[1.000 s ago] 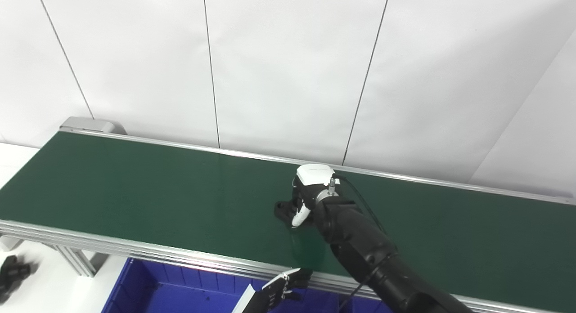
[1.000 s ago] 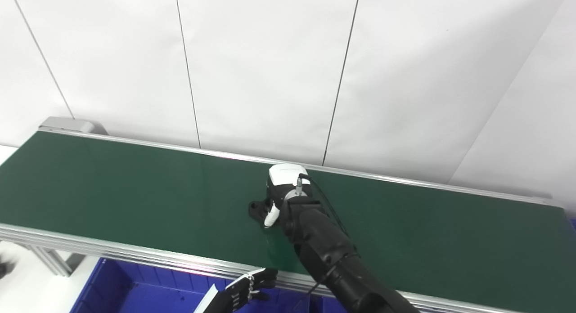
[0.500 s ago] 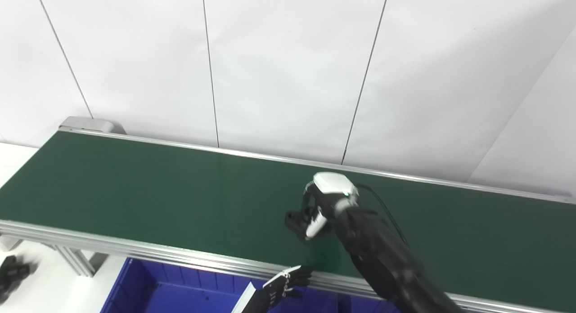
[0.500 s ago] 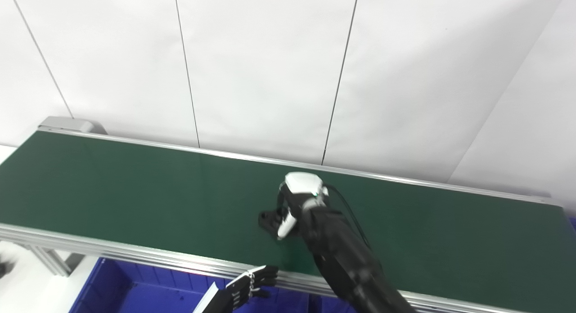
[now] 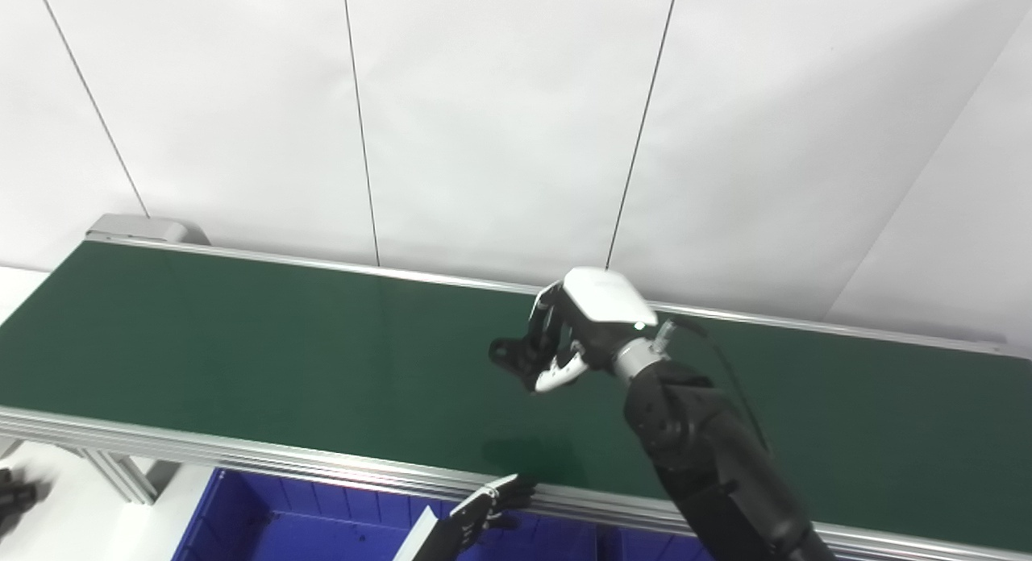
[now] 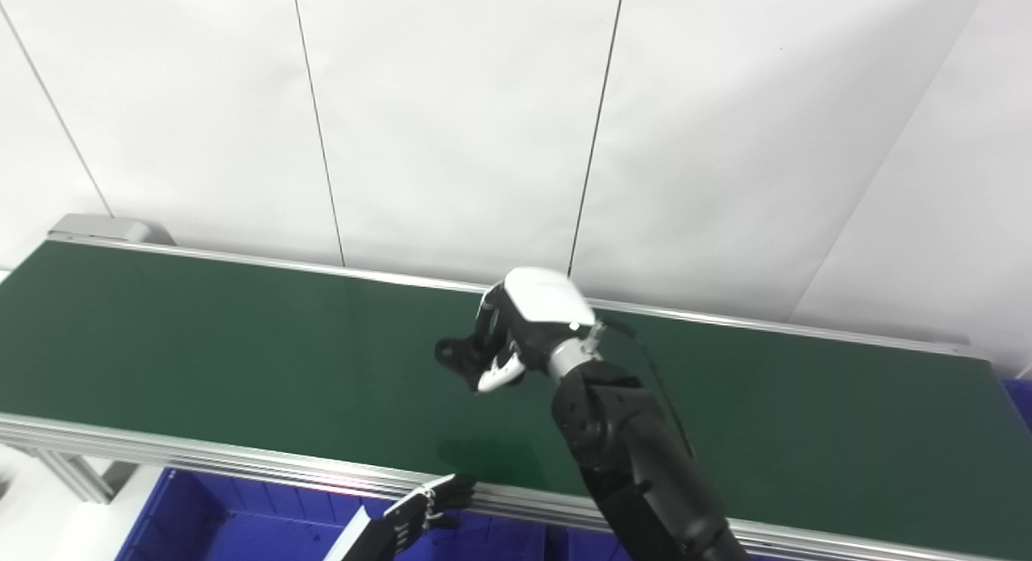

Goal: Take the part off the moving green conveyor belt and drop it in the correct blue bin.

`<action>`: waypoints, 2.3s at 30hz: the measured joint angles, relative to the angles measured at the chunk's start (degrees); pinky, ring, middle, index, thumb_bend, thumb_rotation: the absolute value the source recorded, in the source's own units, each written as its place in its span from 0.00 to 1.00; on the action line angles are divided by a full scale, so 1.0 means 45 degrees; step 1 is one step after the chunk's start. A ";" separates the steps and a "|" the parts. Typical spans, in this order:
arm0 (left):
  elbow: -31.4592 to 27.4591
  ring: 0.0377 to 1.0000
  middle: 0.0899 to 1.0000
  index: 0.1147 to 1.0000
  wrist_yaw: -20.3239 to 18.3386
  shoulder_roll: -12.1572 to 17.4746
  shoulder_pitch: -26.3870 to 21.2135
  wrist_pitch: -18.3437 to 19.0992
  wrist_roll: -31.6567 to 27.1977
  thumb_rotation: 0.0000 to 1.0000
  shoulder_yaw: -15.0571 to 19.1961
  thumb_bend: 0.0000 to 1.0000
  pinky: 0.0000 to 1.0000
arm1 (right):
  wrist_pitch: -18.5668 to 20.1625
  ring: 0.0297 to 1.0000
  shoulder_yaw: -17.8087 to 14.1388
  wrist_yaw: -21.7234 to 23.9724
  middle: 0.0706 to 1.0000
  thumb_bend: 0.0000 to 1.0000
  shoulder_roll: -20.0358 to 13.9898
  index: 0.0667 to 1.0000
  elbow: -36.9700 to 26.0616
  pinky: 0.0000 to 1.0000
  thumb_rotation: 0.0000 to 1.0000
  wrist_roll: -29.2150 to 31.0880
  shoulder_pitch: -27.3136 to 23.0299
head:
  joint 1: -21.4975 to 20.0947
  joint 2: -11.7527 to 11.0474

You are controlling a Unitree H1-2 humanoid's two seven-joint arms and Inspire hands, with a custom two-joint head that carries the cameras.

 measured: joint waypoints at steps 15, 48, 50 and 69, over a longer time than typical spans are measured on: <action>-0.0957 0.85 0.85 0.87 -0.0569 0.0787 0.0220 0.0078 -0.1454 0.82 0.0442 0.76 0.81 | 0.0073 0.22 -0.0877 0.2656 0.43 0.53 -0.0320 0.45 -0.3855 0.17 0.00 -0.1947 0.1223 | -0.3778 0.1616; -0.3016 0.79 0.77 0.84 -0.1649 0.2247 -0.0489 0.2492 -0.3011 0.80 0.2017 0.78 0.73 | -0.0749 0.22 -0.4753 0.7456 0.43 0.52 -0.1512 0.45 -0.8670 0.17 0.01 -0.4772 0.8062 | -0.6602 0.4180; -0.3022 0.79 0.77 0.84 -0.1649 0.2246 -0.0486 0.2492 -0.3012 0.80 0.2021 0.77 0.73 | -0.0872 0.26 -0.4929 0.7071 0.43 0.52 -0.1510 0.45 -0.8537 0.20 0.01 -0.4805 0.8454 | -0.6602 0.4180; -0.3382 0.78 0.78 0.84 -0.1646 0.2164 -0.0454 0.2507 -0.3011 0.80 0.2007 0.76 0.72 | -0.1543 0.96 -0.4725 0.5376 0.96 1.00 -0.1537 0.91 -0.6077 0.99 0.80 -0.6446 0.8754 | -0.6407 0.4199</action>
